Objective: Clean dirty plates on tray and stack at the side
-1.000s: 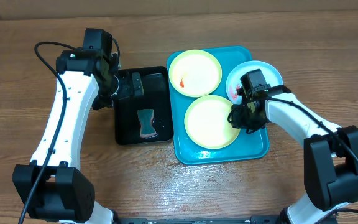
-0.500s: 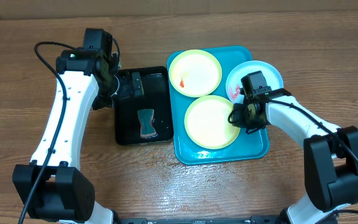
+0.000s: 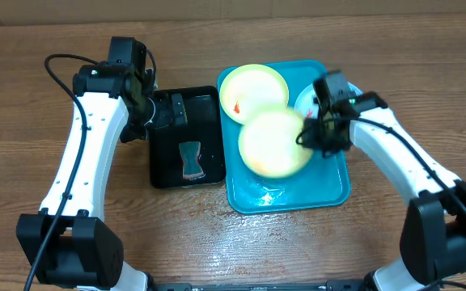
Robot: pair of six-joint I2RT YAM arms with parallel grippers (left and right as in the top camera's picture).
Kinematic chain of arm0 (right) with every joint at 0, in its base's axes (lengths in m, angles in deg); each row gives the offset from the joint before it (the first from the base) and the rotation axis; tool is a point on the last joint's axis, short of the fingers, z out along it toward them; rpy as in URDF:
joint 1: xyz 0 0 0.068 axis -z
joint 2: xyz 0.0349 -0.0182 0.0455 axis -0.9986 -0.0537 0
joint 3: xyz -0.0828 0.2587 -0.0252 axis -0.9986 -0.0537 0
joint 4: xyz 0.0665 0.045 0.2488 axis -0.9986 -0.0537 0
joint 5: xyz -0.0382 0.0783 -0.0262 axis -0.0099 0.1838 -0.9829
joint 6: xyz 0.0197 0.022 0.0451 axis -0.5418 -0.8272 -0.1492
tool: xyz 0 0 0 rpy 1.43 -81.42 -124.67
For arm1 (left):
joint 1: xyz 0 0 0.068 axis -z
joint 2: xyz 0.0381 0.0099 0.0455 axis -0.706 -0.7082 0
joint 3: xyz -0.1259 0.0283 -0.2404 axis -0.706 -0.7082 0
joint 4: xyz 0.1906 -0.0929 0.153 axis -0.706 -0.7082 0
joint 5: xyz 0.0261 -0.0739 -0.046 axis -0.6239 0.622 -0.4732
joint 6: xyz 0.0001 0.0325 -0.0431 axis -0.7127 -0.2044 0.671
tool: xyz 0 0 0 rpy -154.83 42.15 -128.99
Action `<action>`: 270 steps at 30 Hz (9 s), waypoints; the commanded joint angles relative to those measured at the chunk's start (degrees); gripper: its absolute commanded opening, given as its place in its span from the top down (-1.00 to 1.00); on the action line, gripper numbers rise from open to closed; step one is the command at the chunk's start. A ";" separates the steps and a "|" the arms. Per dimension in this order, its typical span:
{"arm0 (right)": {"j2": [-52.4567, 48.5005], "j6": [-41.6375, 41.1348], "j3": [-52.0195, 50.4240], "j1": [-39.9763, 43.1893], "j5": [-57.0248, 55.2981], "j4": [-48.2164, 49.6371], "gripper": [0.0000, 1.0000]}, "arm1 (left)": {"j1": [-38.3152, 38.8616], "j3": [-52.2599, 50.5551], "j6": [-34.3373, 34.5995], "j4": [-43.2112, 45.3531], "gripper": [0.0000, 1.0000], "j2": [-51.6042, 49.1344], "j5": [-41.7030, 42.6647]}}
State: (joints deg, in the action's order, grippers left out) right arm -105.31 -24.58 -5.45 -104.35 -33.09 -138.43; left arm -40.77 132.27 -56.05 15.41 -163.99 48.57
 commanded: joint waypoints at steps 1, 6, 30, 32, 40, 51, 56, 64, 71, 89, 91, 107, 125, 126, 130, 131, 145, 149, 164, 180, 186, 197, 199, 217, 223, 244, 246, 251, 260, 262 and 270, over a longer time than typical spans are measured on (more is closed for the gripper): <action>2.75 2.08 6.99 -3.89 -4.48 0.39 0.92 | 0.35 0.57 -0.81 0.15 -1.00 0.20 0.24; 2.62 2.05 8.90 -10.93 -9.40 9.81 0.92 | 0.35 0.57 -0.81 0.15 -1.00 0.20 0.24; 0.42 2.08 8.90 -30.01 -42.93 21.53 0.92 | 0.35 0.57 -0.81 0.15 -1.00 0.20 0.24; 0.42 2.05 8.90 -30.58 -44.81 21.59 0.92 | 0.35 0.57 -0.81 0.15 -1.00 0.20 0.24; 0.42 3.65 8.90 -32.46 -48.17 21.94 0.92 | 0.35 0.57 -0.81 0.15 -1.00 0.20 0.24; 0.42 9.22 8.90 -35.01 -49.16 22.80 0.92 | 0.35 0.57 -0.81 0.15 -1.00 0.20 0.24; 0.42 9.70 8.90 -36.33 -51.36 22.97 0.92 | 0.35 0.57 -0.81 0.15 -0.99 0.20 0.24; 0.42 11.52 8.90 -37.51 -52.89 23.08 0.92 | 0.35 0.57 -0.81 0.15 -1.00 0.20 0.24; 0.42 13.92 8.90 -37.64 -56.00 24.06 0.92 | 0.35 0.57 -0.81 0.15 -1.00 0.20 0.24; 0.42 19.89 8.90 -37.66 -57.42 27.76 0.92 | 0.35 0.57 -0.81 0.15 -0.99 0.17 0.24; 0.42 21.44 8.90 -37.81 -58.66 28.83 0.92 | 0.35 0.57 -0.83 0.15 -0.99 0.20 0.24; 0.42 22.69 8.90 -38.82 -60.57 31.52 0.92 | 0.35 0.57 -0.81 0.15 -0.99 0.20 0.24; 1.57 -7.69 10.12 -19.56 -11.13 14.75 0.93 | 0.35 0.57 -0.81 0.15 -1.00 0.20 0.24; 2.08 -7.69 10.51 -17.22 -6.25 14.27 0.93 | 0.35 0.57 -0.81 0.15 -1.00 0.17 0.24; 4.96 -10.14 11.63 -4.57 10.25 13.22 0.93 | 0.35 0.57 -0.81 0.15 -1.00 0.20 0.24; 5.62 -10.71 11.63 -1.20 12.85 12.83 0.93 | 0.35 0.57 -0.81 0.15 -0.99 0.20 0.24; 5.51 -15.17 8.17 39.87 -0.83 -7.98 0.93 | 0.35 0.57 -0.81 0.15 -1.00 0.20 0.24; 4.68 -15.23 3.30 47.45 -1.46 -6.43 0.93 | 0.35 0.57 -0.81 0.15 -1.00 0.20 0.24; 2.56 -15.34 -14.67 45.55 -1.44 3.32 0.92 | 0.35 0.57 -0.83 0.15 -0.99 0.20 0.24; 7.26 1.66 -11.69 35.15 10.71 -1.16 0.16 | 0.35 0.57 -0.81 0.15 -1.00 0.20 0.24; 7.13 8.11 -15.19 27.26 10.34 2.82 0.03 | 0.35 0.57 -0.81 0.15 -0.99 0.20 0.24; 7.02 7.43 -26.86 15.87 4.46 18.58 -0.08 | 0.35 0.57 -0.81 0.15 -0.99 0.20 0.24; 7.02 7.43 -27.80 14.58 4.98 18.91 0.05 | 0.35 0.57 -0.83 0.15 -1.00 0.20 0.24; 7.78 -1.42 -25.68 5.55 2.62 14.69 0.23 | 0.35 0.57 -0.81 0.15 -1.00 0.20 0.24; 11.47 1.11 -16.41 5.62 0.46 7.98 0.14 | 0.35 0.57 -0.81 0.15 -1.00 0.20 0.24; -2.32 5.14 -9.86 16.79 -5.49 31.08 -0.30 | 0.37 0.57 1.36 1.03 -1.00 0.17 5.40; -3.23 6.03 -9.88 16.76 -5.25 30.99 -0.30 | 0.37 0.55 1.36 1.01 -0.99 0.17 5.40; -4.04 5.95 -10.03 16.87 -5.68 30.84 0.01 | 0.37 0.55 1.36 0.98 -1.00 0.17 5.40; -4.04 5.97 -10.86 16.85 -5.70 27.98 0.34 | 0.37 0.55 1.36 1.05 -1.00 0.17 5.40; -4.24 5.97 -11.21 16.87 -5.68 28.50 0.62 | 0.37 0.55 1.33 1.05 -0.99 0.17 5.40; -1.99 5.95 -8.90 16.74 -5.64 22.29 0.92 | 0.37 0.55 1.33 1.01 -0.99 0.17 5.40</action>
State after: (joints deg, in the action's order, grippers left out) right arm -109.28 -18.64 -16.08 -87.43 -38.53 -113.18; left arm -40.77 132.27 -55.76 16.24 -163.99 52.88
